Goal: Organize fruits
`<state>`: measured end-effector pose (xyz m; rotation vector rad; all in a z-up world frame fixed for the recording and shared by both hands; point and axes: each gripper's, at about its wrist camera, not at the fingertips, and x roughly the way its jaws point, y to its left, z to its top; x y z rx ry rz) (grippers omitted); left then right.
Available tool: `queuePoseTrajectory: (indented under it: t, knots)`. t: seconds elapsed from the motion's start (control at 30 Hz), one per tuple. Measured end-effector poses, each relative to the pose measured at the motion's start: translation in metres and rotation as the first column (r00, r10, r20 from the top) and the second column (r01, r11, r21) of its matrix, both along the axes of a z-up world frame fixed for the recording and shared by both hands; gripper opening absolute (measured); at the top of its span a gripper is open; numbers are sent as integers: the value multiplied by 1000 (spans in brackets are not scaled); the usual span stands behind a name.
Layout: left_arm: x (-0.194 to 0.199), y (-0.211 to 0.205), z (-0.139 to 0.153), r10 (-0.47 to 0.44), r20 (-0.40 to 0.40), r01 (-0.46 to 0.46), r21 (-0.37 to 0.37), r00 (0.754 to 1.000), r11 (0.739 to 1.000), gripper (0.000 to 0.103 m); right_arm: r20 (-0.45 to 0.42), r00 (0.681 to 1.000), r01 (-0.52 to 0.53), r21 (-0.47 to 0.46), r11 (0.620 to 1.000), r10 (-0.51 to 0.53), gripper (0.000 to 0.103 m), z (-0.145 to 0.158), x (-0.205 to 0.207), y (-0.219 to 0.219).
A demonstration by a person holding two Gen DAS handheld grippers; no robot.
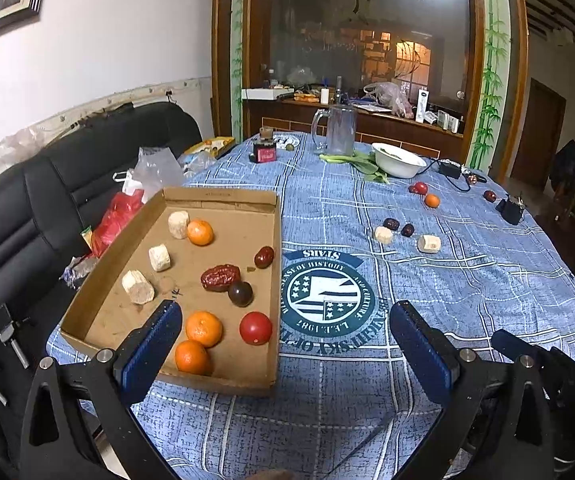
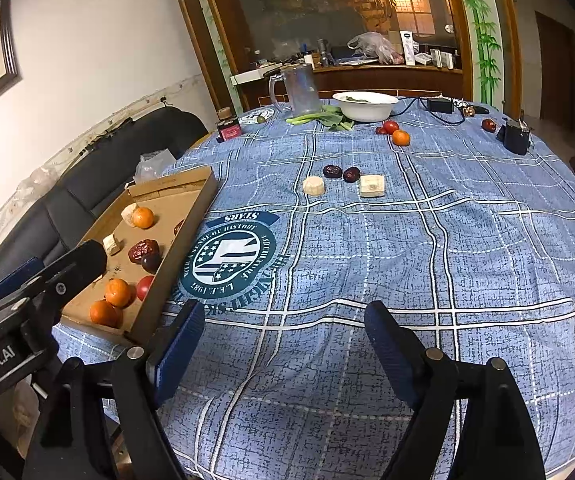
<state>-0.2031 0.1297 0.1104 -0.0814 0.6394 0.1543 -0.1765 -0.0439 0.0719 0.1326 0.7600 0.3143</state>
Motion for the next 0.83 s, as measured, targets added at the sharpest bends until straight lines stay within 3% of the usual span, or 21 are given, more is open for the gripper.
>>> queuePoseTrajectory:
  t: [0.33,0.5,0.63,0.83]
  knots:
    - [5,15,-12,-6,-21,5,-62,1000,998,103,-4,1000,-23,-54,998,23,86,-5,-1,14]
    - [5,37,-12,36,-12,-37,-92,999,995,103,4,998,-60,-96,994,61,86,-3,0,33]
    - [7,56,-14,83,-44,-87,-82,996,993,103,25,994,-98,-136,986,103,87,4,6,56]
    - [4,61,-10,134,-32,-135,-28,990,990,103,17,984,-173,-162,972,178,87,5,13,87]
